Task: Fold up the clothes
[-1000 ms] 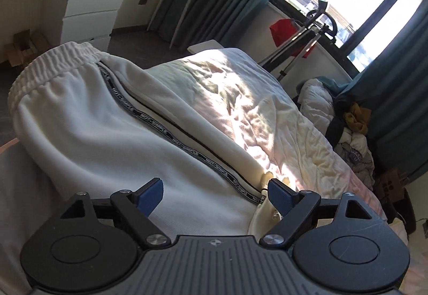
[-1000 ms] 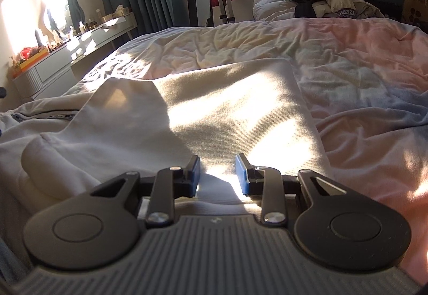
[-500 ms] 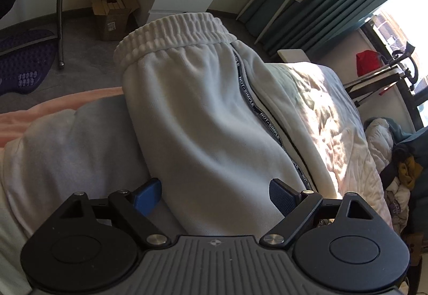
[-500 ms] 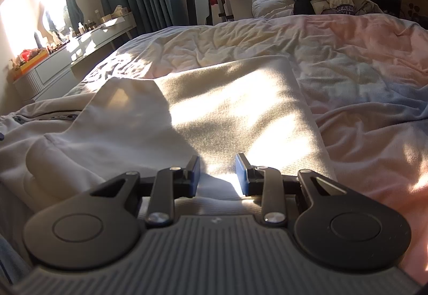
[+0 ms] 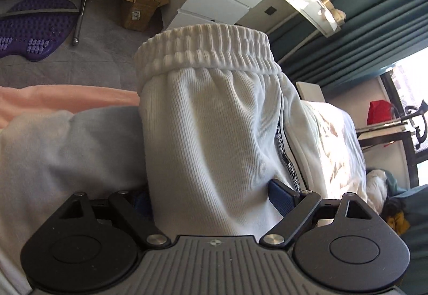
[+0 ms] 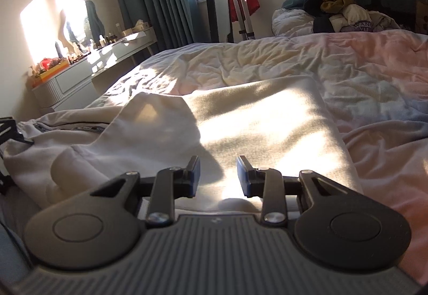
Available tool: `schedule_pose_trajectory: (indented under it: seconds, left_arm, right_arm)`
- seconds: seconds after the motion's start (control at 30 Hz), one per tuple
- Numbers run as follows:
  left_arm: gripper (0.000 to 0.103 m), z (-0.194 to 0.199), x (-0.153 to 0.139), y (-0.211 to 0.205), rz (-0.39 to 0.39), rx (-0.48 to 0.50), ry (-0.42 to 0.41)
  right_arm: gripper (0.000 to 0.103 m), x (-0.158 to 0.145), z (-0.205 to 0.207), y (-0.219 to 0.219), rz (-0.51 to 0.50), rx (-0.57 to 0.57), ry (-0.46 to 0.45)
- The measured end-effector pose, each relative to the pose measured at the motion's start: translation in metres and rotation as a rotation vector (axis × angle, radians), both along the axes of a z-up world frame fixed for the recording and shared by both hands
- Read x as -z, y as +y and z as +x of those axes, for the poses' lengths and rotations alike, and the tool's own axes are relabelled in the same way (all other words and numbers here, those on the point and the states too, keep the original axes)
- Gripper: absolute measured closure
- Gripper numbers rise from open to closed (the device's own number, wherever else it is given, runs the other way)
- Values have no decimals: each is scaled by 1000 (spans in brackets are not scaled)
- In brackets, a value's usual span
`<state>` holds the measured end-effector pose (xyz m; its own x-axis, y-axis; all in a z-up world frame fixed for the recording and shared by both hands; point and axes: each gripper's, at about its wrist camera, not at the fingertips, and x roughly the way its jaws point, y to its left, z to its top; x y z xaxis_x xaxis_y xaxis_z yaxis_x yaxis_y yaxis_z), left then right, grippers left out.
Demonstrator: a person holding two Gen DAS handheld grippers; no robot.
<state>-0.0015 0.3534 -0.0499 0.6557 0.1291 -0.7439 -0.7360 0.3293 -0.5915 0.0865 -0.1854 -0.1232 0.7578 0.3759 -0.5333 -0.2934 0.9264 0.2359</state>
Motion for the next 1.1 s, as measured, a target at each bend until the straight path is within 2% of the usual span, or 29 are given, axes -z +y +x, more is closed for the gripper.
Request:
schedule_pose_trajectory:
  seconds: [0.07,0.13,0.23,0.37,0.6,0.77,0.97,1.1]
  left_arm:
    - [21,-4,0,4,-5,-31,-25]
    - [28,-9,-3,8,24,-65,-50]
    - [63,-6,-12,8,117,-41,-66]
    - [90,3,-37,-5,251,36,-91]
    - [94,24,-127,-96,575,215,-237]
    - [94,42,-183,-184,734,316,-315]
    - [94,65,-216,-311,893,448,-375]
    - [94,68,-207,-396,961,504,-424]
  right_arm:
    - [69,-1,-3,11,5,-52,-19]
    - [71,1,-4,24,-4,-97,-24]
    - [69,10,-7,42,-103,-121,-39]
    - [71,7,0,29,-13,-107,7]
    - [69,8,-1,30,-9,-108,31]
    - [71,-9,-1,6,102,-50,68]
    - [69,-28,-3,-67,236,232,116]
    - [69,-40,-4,-120,322,357,115]
